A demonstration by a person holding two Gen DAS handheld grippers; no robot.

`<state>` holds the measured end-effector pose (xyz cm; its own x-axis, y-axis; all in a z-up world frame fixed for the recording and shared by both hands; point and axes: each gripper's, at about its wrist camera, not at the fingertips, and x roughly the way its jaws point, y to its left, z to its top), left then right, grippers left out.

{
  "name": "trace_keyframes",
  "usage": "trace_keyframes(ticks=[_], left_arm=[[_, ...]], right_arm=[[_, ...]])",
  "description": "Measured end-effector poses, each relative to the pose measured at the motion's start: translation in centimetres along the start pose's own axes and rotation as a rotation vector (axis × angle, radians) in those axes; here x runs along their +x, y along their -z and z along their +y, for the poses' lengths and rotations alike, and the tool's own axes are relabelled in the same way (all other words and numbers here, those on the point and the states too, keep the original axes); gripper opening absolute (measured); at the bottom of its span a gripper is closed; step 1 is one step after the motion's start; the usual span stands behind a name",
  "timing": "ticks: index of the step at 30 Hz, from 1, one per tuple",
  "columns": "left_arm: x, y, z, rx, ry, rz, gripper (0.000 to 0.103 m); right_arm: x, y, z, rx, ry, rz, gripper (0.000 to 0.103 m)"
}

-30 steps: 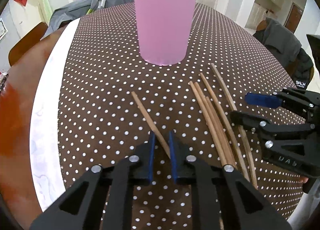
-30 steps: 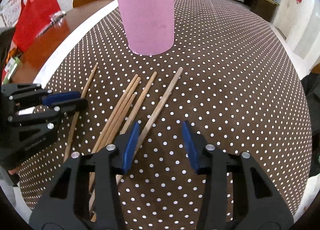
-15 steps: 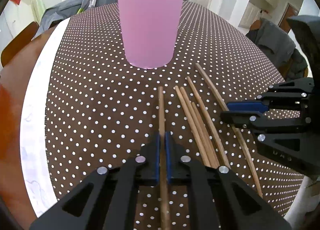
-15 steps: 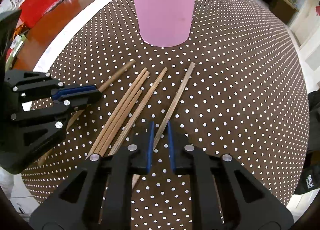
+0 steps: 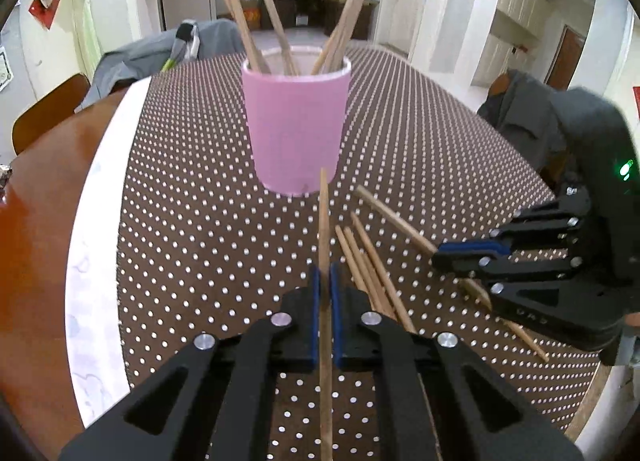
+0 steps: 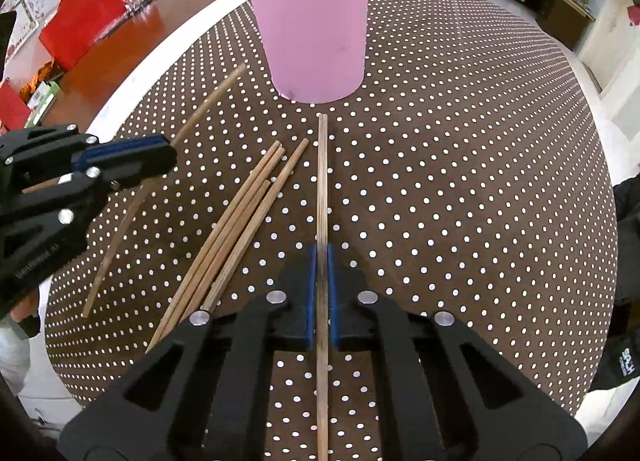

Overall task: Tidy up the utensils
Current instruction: 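Lift the chopsticks with both tools and carry them over the pink cup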

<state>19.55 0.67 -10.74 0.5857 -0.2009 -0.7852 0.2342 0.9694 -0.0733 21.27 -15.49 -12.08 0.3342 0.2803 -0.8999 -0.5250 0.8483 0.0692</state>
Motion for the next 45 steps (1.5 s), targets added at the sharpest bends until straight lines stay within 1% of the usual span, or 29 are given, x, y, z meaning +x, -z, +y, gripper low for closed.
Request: trace_keyframes(ticks=[2,3,6,7,8,10,15,17,19,21,23,25,27,29,30,35,37,39,42,45], left_arm=[[-0.8,-0.3,-0.1,-0.003,0.013,-0.033,0.005],[-1.0,-0.7,0.0,-0.005,0.019,-0.046,0.005],[-2.6,-1.3,0.0,-0.011,0.04,-0.121,0.005],[-3.2,-1.6,-0.1,-0.015,0.052,-0.159,0.005],[-3.7,-1.9,-0.2,-0.016,0.062,-0.191,0.005],[-4.6,-2.3,-0.4,-0.012,0.074,-0.252,0.005],[-5.9,-3.3,-0.6,-0.025,0.092,-0.356,0.005],[-6.8,-3.7,-1.0,-0.02,0.085,-0.411,0.005],[-7.6,-4.4,-1.0,-0.02,0.092,-0.461,0.005],[-8.5,-5.0,-1.1,-0.027,0.104,-0.528,0.005],[-9.3,-5.7,-1.0,-0.038,0.112,-0.596,0.005],[-10.0,-6.5,-0.8,-0.052,0.11,-0.672,0.005],[-10.5,-7.1,-0.7,-0.066,0.107,-0.727,0.005],[-10.8,-7.8,-0.5,-0.08,0.099,-0.779,0.005],[-10.8,-8.1,-0.5,-0.086,0.092,-0.797,0.005],[-10.2,-9.9,-0.3,-0.117,0.047,-0.866,0.006],[-9.8,-10.5,0.0,-0.133,0.039,-0.895,0.006],[-9.3,-11.1,0.5,-0.144,0.03,-0.915,0.006],[-8.5,-11.8,1.2,-0.159,0.0,-0.949,0.006],[-8.0,-12.3,2.1,-0.181,-0.012,-0.995,0.006]], right_arm=[[-0.6,0.2,-0.3,0.015,-0.008,-0.027,0.006],[-1.4,0.4,-0.8,0.023,-0.019,-0.055,0.006],[-3.6,0.5,-1.4,0.056,-0.065,-0.147,0.006],[-4.2,0.5,-1.6,0.059,-0.071,-0.167,0.006],[-5.2,0.6,-1.8,0.067,-0.086,-0.211,0.006],[-6.7,0.8,-2.1,0.079,-0.109,-0.272,0.006],[-9.3,0.7,-2.2,0.088,-0.154,-0.39,0.006],[-10.3,0.8,-2.3,0.091,-0.169,-0.425,0.006],[-11.4,0.6,-2.3,0.094,-0.181,-0.472,0.006],[-12.5,0.0,-2.2,0.104,-0.196,-0.526,0.006],[-13.4,-0.6,-2.2,0.106,-0.196,-0.581,0.006],[-14.5,-1.3,-2.3,0.114,-0.187,-0.655,0.006],[-15.5,-2.0,-2.1,0.123,-0.15,-0.737,0.006],[-15.9,-2.9,-2.0,0.125,-0.124,-0.796,0.006],[-16.1,-3.4,-1.9,0.126,-0.115,-0.834,0.006],[-15.7,-5.8,-1.7,0.151,-0.106,-0.939,0.006],[-15.2,-6.7,-1.4,0.158,-0.09,-0.977,0.006],[-14.8,-7.5,-1.3,0.167,-0.07,-1.011,0.006],[-14.0,-8.8,-1.4,0.191,-0.063,-1.052,0.006],[-13.3,-9.7,-1.5,0.211,-0.057,-1.087,0.006]])
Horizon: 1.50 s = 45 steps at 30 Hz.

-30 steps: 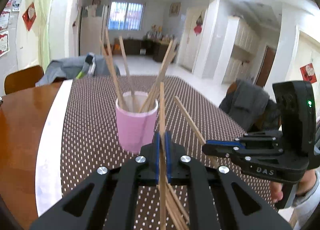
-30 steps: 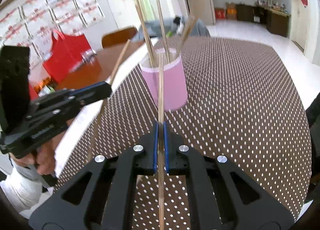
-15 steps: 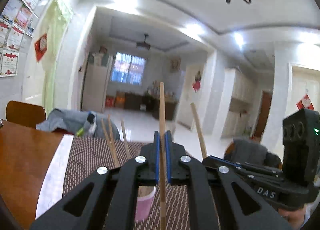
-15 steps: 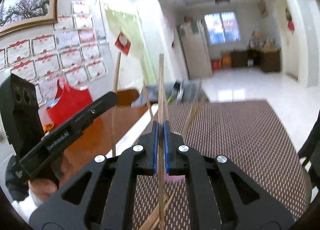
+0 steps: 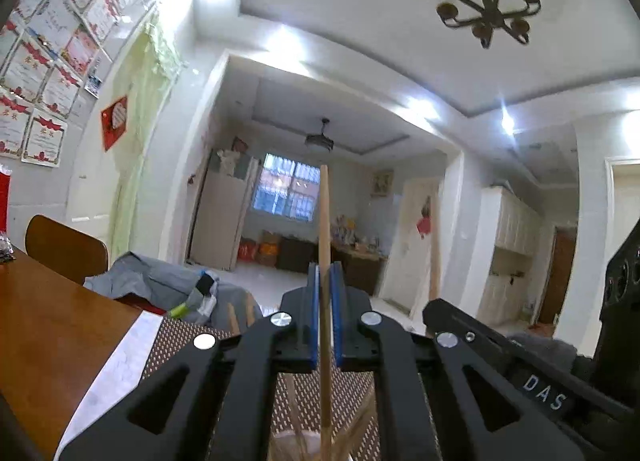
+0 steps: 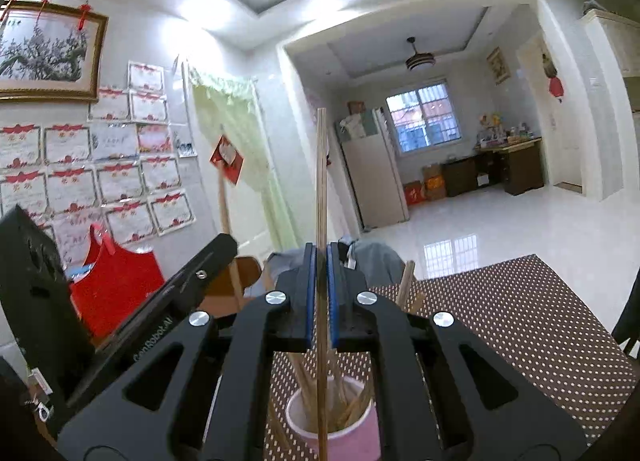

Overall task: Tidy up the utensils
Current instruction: 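Lift the chopsticks with both tools and carry them over the pink cup, then lower the chopsticks into the pink cup and open both tools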

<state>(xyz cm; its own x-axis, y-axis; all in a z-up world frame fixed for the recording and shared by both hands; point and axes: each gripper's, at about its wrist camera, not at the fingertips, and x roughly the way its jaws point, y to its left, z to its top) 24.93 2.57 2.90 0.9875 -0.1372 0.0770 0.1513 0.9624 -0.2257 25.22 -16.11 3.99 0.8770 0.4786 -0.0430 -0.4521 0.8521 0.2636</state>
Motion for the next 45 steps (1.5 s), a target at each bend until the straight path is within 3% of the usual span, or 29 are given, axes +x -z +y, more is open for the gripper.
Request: trace_keyframes(ticks=[5,9,27,28,31,34,38,45], left_arm=[[1.0,0.3,0.9,-0.004,-0.014,-0.069,0.006],[1.6,1.1,1.2,0.013,-0.027,-0.08,0.006],[2.0,4.7,2.1,0.028,-0.025,0.116,0.007],[1.9,4.8,2.0,0.028,-0.028,0.122,0.007],[1.0,4.7,2.4,0.019,-0.039,0.133,0.025],[0.4,4.5,2.4,0.026,-0.067,0.146,0.026],[0.2,4.2,2.2,0.082,-0.214,0.199,0.032],[-1.1,4.3,2.5,0.084,-0.217,0.252,0.036]], right_arm=[[1.7,0.5,0.2,-0.006,0.007,-0.038,0.006],[2.4,1.2,-0.1,-0.004,0.021,-0.076,0.006],[2.1,3.7,-0.5,0.01,0.013,-0.011,0.006],[2.0,3.8,-0.5,0.007,0.014,-0.005,0.006],[1.7,4.4,-0.3,0.001,0.018,0.012,0.006],[1.3,4.9,-0.4,0.004,0.022,0.028,0.006],[1.0,5.5,-0.1,-0.008,0.027,0.044,0.006],[0.9,6.7,0.5,-0.023,0.033,0.088,0.006]])
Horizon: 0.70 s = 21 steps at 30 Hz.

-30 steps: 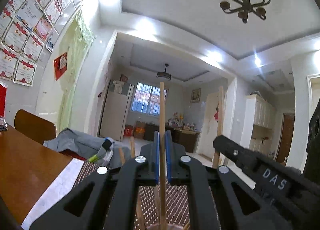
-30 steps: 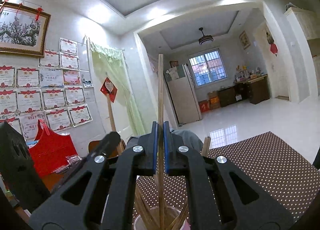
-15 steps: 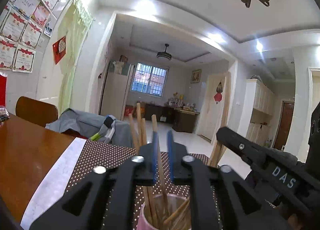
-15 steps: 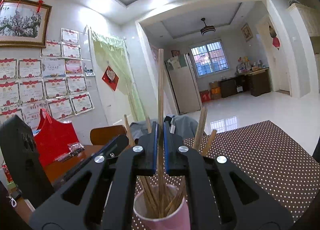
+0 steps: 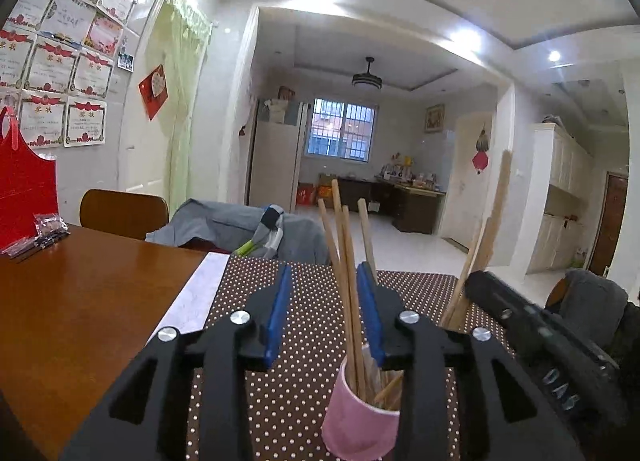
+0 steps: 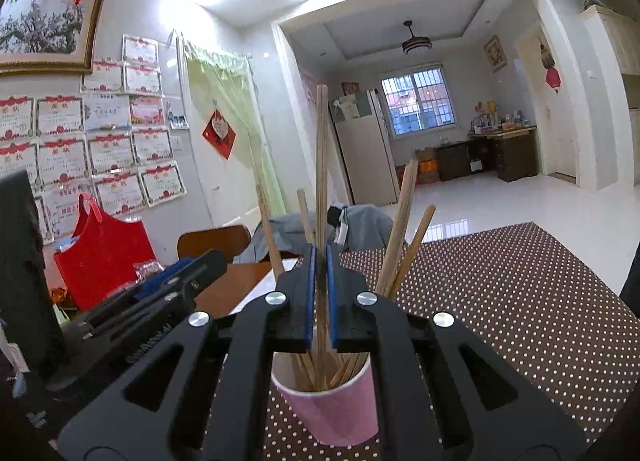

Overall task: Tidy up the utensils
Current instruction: 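Lower the chopsticks into the pink cup and open both tools, then move both tools back from the cup toward the remaining chopsticks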

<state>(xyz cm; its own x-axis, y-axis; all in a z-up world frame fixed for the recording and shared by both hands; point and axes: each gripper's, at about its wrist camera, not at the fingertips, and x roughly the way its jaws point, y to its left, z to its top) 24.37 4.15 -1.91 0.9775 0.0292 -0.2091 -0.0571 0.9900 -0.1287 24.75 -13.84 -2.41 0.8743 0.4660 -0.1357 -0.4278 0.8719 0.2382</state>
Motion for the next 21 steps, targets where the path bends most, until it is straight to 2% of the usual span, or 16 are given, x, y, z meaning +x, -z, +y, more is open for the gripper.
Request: trace_keyframes(ticks=[8,12,16,17,19,21], left_arm=[[-1.6,0.3,-0.1,0.023,0.001,0.033,0.05],[-2.8,0.4,0.0,0.019,0.006,0.037,0.05],[-4.3,0.4,-0.3,0.023,0.008,0.031,0.055],[-4.5,0.4,-0.3,0.025,0.007,0.03,0.056],[-5.2,0.4,-0.5,0.031,0.007,0.024,0.056],[-5.8,0.4,-0.7,0.034,0.007,0.021,0.056]], right_arm=[[-0.4,1.1,0.2,0.001,-0.003,0.036,0.007],[-1.3,0.8,0.4,-0.007,0.007,0.04,0.008],[-2.2,0.5,0.5,-0.005,0.018,0.041,0.01],[-2.5,0.4,0.5,-0.007,0.025,0.04,0.013],[-2.9,0.3,0.4,-0.002,0.035,0.039,0.035],[-3.6,0.2,0.3,0.005,0.05,0.031,0.045]])
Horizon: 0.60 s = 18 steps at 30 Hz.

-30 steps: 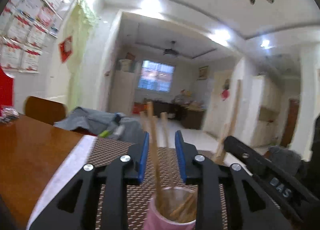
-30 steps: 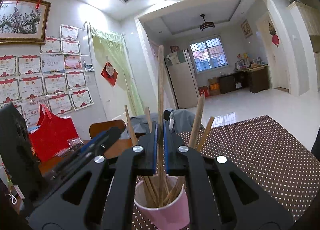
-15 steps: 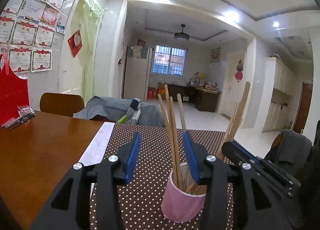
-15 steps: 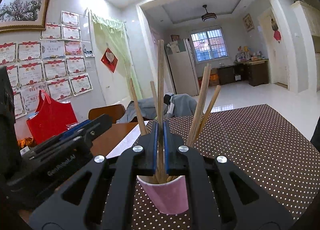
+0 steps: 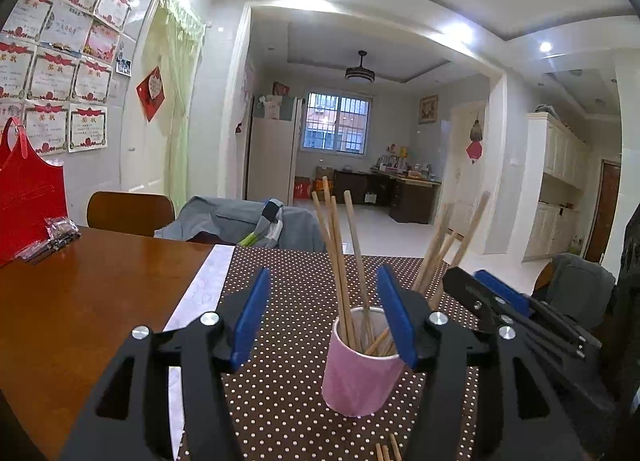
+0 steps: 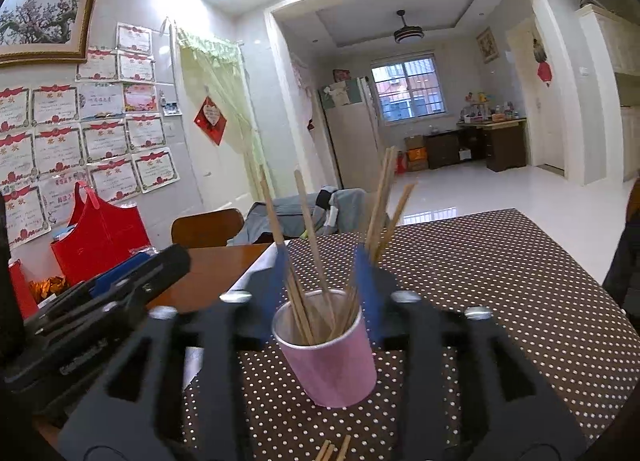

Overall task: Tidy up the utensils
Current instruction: 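Move both tools back from the cup toward the remaining chopsticks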

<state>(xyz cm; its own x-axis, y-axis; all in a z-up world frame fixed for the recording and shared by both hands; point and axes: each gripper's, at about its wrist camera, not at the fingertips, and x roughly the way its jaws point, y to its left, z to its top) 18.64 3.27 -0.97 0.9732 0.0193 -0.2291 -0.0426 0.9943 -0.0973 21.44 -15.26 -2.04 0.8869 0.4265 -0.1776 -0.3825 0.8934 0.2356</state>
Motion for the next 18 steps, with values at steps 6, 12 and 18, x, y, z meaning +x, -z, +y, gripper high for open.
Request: trace_keyframes(ticks=[6,12,18], left_arm=[[-1.8,0.0,-0.5,0.003,0.006,-0.001,0.057],[-3.4,1.0,-1.0,0.022,0.023,0.039,0.057],[-4.0,2.8,-1.6,0.045,0.036,0.124,0.057]], right_arm=[[-1.7,-0.2,-0.3,-0.001,0.019,0.002,0.05],[-3.8,0.5,-0.9,0.007,0.018,0.036,0.05],[-5.2,2.2,-1.4,0.01,0.024,0.103,0.053]])
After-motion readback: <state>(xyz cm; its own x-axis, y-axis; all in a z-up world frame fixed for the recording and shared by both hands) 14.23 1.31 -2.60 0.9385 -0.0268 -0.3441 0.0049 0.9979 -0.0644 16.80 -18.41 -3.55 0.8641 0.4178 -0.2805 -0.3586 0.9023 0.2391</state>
